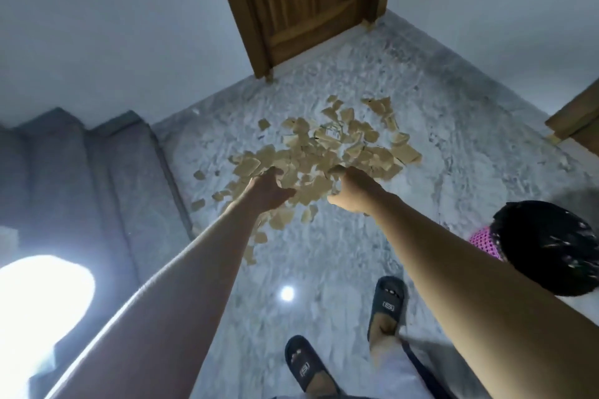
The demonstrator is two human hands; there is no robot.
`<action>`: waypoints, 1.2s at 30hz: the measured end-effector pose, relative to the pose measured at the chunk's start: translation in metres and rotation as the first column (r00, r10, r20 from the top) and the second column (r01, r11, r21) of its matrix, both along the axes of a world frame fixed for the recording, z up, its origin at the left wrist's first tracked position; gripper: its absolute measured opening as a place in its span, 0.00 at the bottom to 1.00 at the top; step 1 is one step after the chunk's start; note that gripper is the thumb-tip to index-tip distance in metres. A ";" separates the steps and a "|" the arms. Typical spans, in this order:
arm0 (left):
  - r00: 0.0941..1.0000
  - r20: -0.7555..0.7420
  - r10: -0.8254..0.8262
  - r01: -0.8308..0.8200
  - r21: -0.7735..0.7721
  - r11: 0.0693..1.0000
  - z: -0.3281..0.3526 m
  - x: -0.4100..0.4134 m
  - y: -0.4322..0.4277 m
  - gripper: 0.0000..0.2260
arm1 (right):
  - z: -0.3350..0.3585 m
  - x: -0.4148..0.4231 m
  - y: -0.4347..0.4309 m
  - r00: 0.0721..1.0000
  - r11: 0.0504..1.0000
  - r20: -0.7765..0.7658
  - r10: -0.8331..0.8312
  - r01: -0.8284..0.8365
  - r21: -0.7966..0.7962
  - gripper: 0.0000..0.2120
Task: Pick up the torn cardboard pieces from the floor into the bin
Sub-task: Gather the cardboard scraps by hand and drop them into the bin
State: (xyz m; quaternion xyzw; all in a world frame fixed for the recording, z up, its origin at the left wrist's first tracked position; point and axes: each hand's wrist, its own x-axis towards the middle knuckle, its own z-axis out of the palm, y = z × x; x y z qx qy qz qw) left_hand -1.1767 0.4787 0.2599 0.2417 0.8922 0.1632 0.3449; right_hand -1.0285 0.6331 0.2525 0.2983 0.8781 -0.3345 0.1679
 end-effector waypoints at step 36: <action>0.994 0.071 -0.083 0.100 -0.286 0.953 -0.640 -0.112 0.145 0.38 | -0.628 -0.054 0.159 0.767 0.918 0.510 -0.389 0.366 0.151 0.35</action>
